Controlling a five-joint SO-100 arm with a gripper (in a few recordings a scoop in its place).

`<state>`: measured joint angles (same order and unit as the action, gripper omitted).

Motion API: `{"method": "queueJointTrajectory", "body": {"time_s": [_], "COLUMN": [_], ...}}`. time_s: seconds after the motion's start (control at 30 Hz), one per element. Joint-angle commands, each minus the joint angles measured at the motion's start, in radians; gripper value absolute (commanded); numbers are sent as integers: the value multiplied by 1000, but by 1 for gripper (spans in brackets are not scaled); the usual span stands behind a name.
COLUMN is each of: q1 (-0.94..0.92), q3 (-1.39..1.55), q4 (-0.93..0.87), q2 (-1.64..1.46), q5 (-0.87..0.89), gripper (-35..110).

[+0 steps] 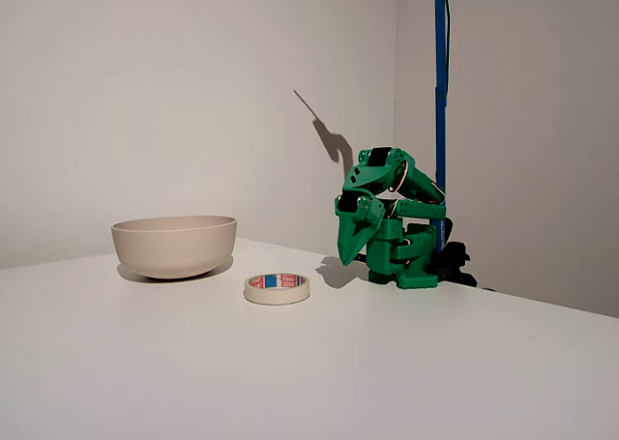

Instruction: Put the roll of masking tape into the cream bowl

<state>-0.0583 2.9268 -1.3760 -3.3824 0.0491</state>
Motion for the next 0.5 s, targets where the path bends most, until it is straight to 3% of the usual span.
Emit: {"method": "queueJointTrajectory", "body": {"time_s": [0.0, 0.47], "q1": [-54, -187], "q3": [-74, -227], "q4": [8, 222], "q2": [6, 448], "q5": [15, 34], "gripper": [-8, -8]}}
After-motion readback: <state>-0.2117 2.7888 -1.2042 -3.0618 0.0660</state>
